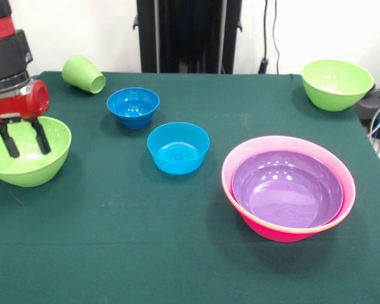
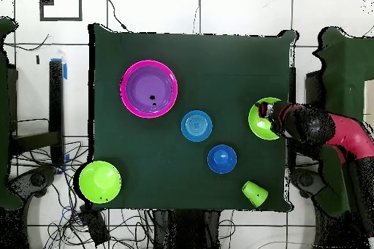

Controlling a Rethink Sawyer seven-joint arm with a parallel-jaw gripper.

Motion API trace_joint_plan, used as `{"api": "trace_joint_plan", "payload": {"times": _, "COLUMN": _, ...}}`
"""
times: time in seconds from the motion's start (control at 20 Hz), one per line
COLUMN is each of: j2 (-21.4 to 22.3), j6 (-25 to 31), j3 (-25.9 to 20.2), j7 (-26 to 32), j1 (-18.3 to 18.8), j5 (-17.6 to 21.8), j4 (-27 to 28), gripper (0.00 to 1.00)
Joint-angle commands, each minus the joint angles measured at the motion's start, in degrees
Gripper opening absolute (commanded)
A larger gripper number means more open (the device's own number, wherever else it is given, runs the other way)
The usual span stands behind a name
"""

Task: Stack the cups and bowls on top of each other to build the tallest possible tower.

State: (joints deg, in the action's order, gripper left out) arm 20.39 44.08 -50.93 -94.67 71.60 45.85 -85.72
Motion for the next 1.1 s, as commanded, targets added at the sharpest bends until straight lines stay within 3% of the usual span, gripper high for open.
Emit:
{"api": "trace_joint_plan", "payload": {"times": 0.05, "j2": -7.0, "j6": -0.1, "j3": 1.7, "j7": 17.2, "j1": -3.5, "j5": 2.6, "j4": 4.9, "gripper": 1.00}}
{"api": "trace_joint_plan", "payload": {"times": 0.7, "j2": -5.4, "j6": -4.6, "j3": 3.3, "j7": 10.2, "j1": -3.6, "j5": 3.7, "j4": -0.9, "gripper": 1.00}}
{"api": "trace_joint_plan", "payload": {"times": 1.1, "j2": -3.2, "j6": -7.4, "j3": 7.0, "j7": 1.3, "j1": -5.2, "j5": 4.0, "j4": -3.6, "gripper": 1.00}}
